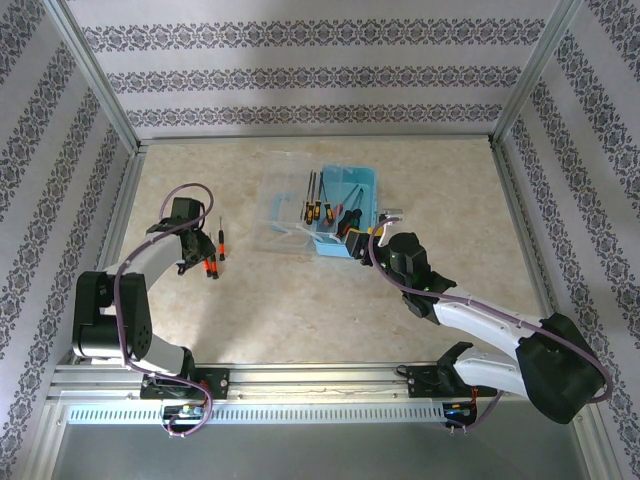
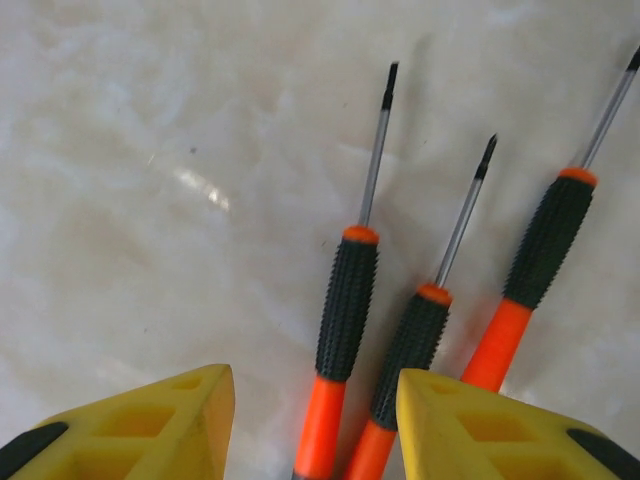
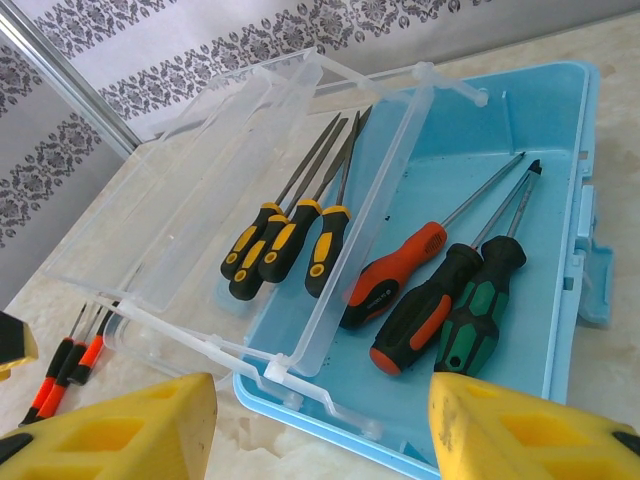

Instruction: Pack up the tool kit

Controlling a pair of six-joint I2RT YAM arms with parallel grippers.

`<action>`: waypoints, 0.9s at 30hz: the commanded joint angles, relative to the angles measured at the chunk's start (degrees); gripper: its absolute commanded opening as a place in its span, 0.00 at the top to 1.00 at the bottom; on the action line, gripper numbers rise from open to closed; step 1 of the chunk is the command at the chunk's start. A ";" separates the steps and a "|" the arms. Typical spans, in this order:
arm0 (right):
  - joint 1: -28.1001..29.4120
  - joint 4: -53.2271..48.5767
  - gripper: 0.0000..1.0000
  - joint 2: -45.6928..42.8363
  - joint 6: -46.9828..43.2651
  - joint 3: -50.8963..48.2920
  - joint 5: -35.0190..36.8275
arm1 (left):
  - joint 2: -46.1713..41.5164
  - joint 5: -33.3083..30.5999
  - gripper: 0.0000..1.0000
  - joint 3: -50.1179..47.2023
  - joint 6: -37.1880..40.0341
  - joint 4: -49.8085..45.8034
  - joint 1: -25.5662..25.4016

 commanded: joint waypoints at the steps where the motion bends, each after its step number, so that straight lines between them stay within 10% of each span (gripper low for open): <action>1: 0.46 1.58 0.41 0.05 0.55 -0.04 -0.88 | 1.21 0.76 0.54 2.08 2.47 1.39 0.96; 27: 0.48 1.17 0.43 0.43 0.90 0.38 -1.08 | 10.65 2.91 0.73 -0.40 3.03 5.96 3.05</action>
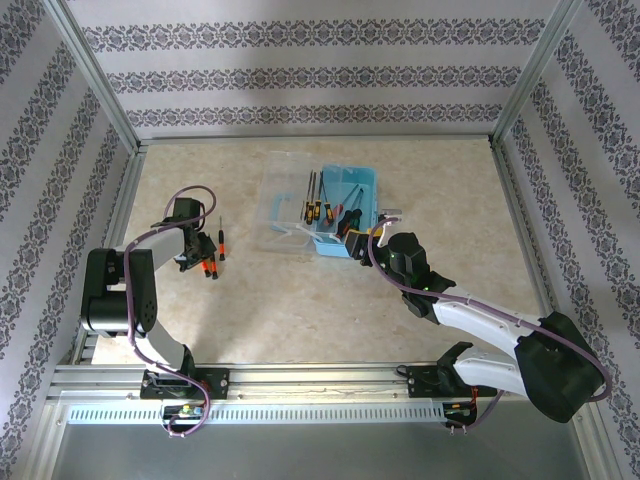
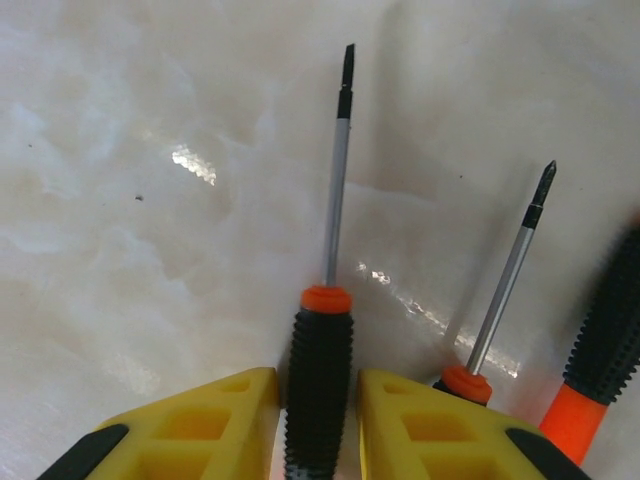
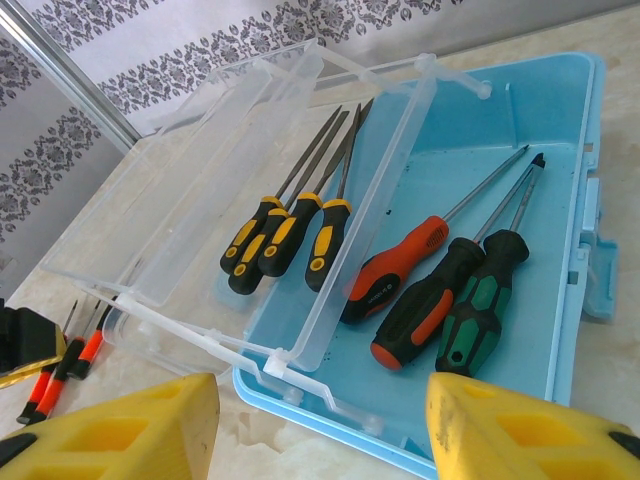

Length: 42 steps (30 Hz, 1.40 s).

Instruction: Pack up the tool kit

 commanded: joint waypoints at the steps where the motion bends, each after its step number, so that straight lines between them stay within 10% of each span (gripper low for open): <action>1: 0.47 1.16 0.43 -0.09 0.83 0.34 -0.64 | 2.35 0.67 0.74 -1.09 0.86 1.02 0.95; 30: 0.41 0.58 0.43 -0.71 0.87 0.29 0.44 | -16.01 0.31 0.85 4.62 2.33 -9.80 0.36; 42: 0.09 -0.02 0.38 2.80 2.14 1.82 -1.04 | -12.95 -4.16 0.85 19.77 6.57 -17.65 -13.97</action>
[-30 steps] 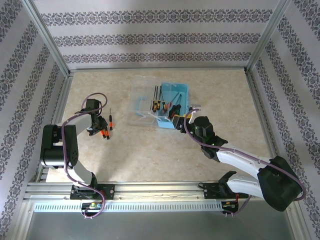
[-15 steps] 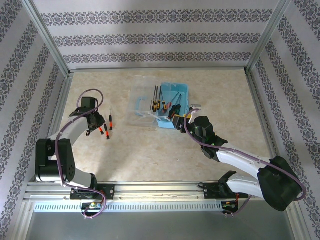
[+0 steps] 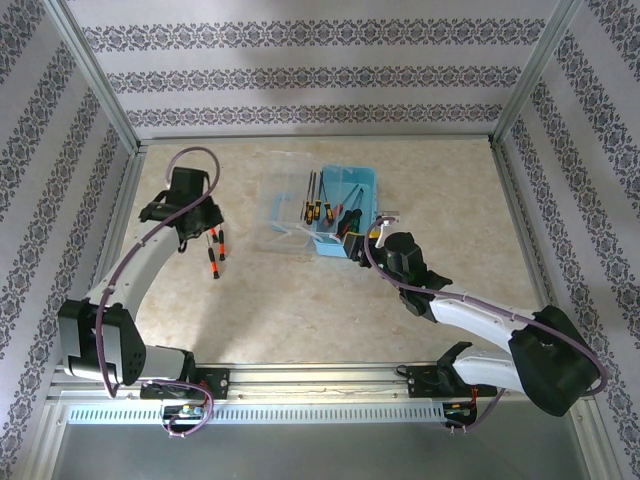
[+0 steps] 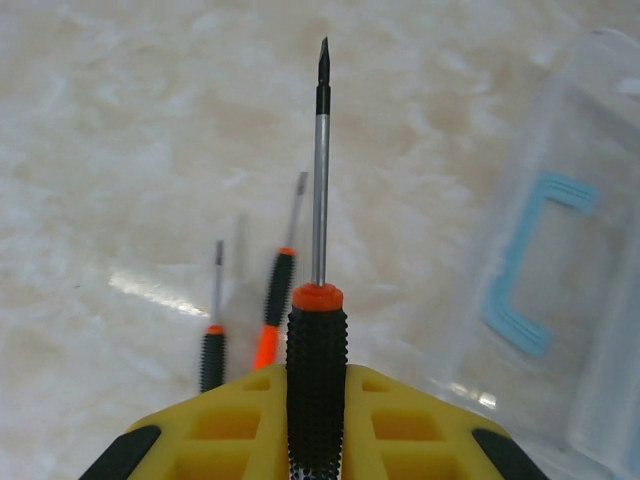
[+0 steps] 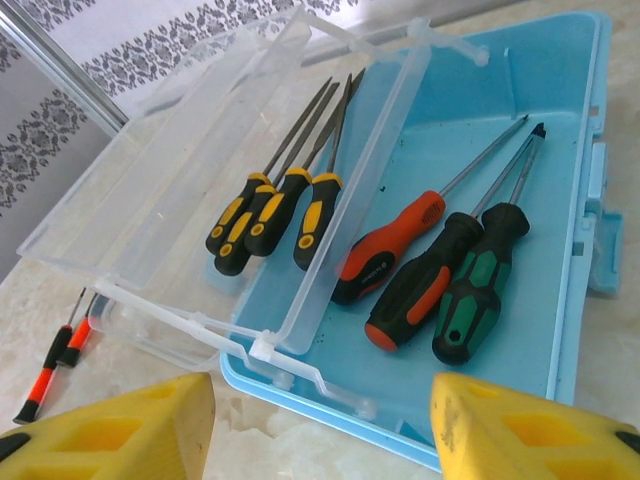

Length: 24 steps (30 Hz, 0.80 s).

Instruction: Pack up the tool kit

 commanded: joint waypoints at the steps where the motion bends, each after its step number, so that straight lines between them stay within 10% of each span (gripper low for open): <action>1: -0.11 0.37 0.35 0.35 1.05 1.43 -0.47 | 3.27 -3.10 0.85 6.22 3.45 -5.06 -4.95; 9: -2.79 1.60 0.02 -0.51 4.00 -0.20 -1.21 | 12.05 -2.15 0.85 18.72 7.98 -5.99 -14.06; 24: -4.26 1.69 0.02 -1.01 5.43 -0.66 -2.33 | 27.89 1.79 0.84 35.90 10.32 -8.63 -19.74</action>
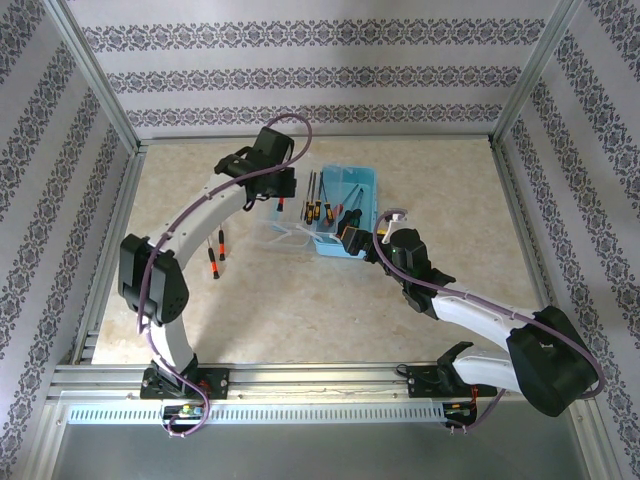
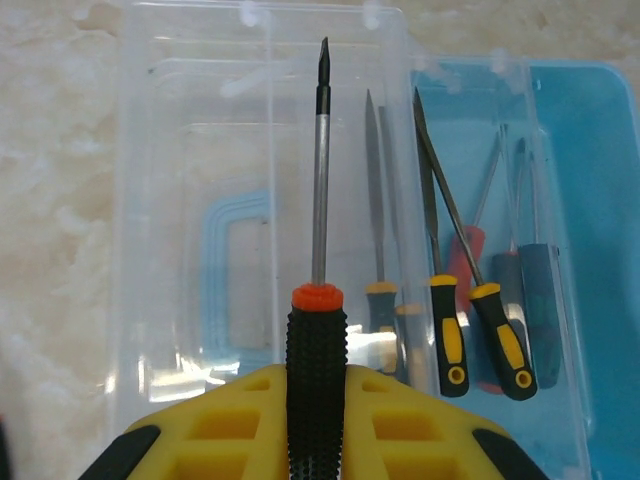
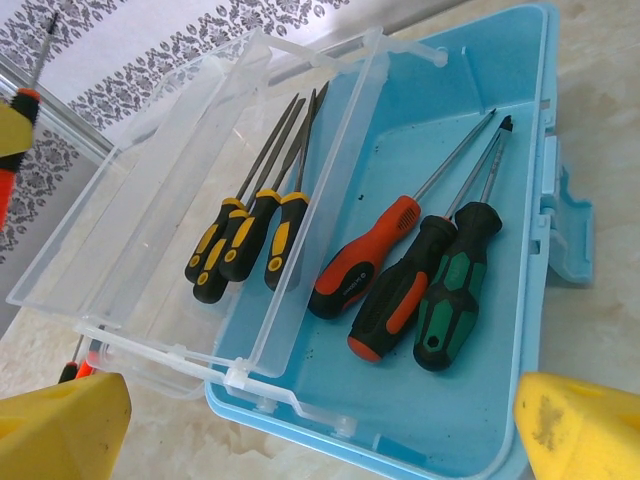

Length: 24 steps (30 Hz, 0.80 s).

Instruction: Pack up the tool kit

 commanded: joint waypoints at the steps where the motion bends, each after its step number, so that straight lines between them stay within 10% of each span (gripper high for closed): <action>1: -0.57 1.48 0.02 -1.26 0.66 -0.62 -0.81 | 2.90 1.92 0.85 3.39 0.21 -2.36 -0.88; 24: -0.60 1.31 0.03 -1.98 0.43 -0.72 -1.84 | 13.24 7.09 0.77 8.08 -3.68 -1.73 -1.29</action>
